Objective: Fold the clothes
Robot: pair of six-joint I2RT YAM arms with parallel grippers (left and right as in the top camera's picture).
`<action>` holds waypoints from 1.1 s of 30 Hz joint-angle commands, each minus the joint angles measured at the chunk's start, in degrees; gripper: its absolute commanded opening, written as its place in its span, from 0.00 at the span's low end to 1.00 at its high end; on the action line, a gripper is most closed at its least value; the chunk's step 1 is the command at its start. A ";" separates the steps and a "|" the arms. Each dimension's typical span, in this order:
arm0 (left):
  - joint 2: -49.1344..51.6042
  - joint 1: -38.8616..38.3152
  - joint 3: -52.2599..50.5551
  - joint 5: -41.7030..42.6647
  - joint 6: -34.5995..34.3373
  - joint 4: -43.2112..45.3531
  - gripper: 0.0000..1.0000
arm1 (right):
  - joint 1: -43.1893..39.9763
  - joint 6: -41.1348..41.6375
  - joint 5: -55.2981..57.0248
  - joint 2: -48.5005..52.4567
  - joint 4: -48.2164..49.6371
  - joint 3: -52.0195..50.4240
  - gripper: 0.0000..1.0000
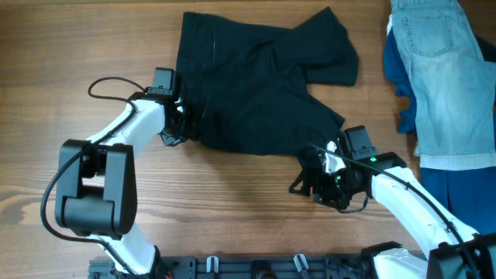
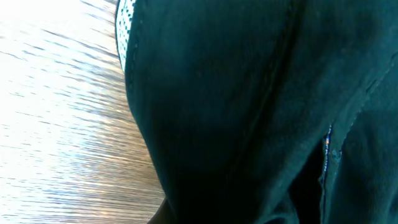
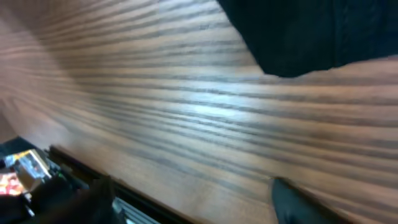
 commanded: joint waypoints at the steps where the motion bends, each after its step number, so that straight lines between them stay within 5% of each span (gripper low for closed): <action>1: 1.46 -1.03 -1.05 0.61 0.07 -0.26 0.04 | -1.46 7.28 8.79 -0.66 -5.57 0.17 0.93; 4: 1.46 -1.03 -1.05 0.81 0.11 -0.50 0.04 | -2.29 9.81 12.28 -0.66 -10.01 0.17 0.96; 7: 1.46 -1.03 -1.05 2.10 0.31 -0.46 0.04 | -2.64 12.11 13.29 -0.66 -8.37 0.17 0.53; 8: 1.46 -1.03 -1.03 2.34 0.31 -0.48 0.04 | -2.64 13.18 13.27 -0.66 -6.80 0.17 0.54; 9: 1.46 -1.03 -1.05 2.36 0.31 -0.50 0.04 | -2.64 13.33 13.22 -0.66 -5.64 0.17 0.75; 10: 1.46 -1.03 -1.05 2.36 0.31 -0.52 0.04 | -2.64 14.32 13.29 -0.66 -4.70 0.17 0.83; 16: 1.46 -1.03 -1.05 2.75 0.31 -0.68 0.04 | -3.61 16.70 14.91 -0.66 2.14 0.20 0.82; 19: 1.46 -1.03 -1.05 2.78 0.33 -0.70 0.04 | -4.85 20.63 20.17 -0.66 7.30 0.17 0.58; 25: 1.46 -1.03 -1.05 2.75 0.48 -1.38 0.04 | -4.83 23.74 28.09 -0.66 6.97 0.17 0.77; 33: 1.46 -1.03 -1.05 2.78 0.48 -1.40 0.04 | -4.68 18.64 29.51 0.63 12.83 0.17 0.77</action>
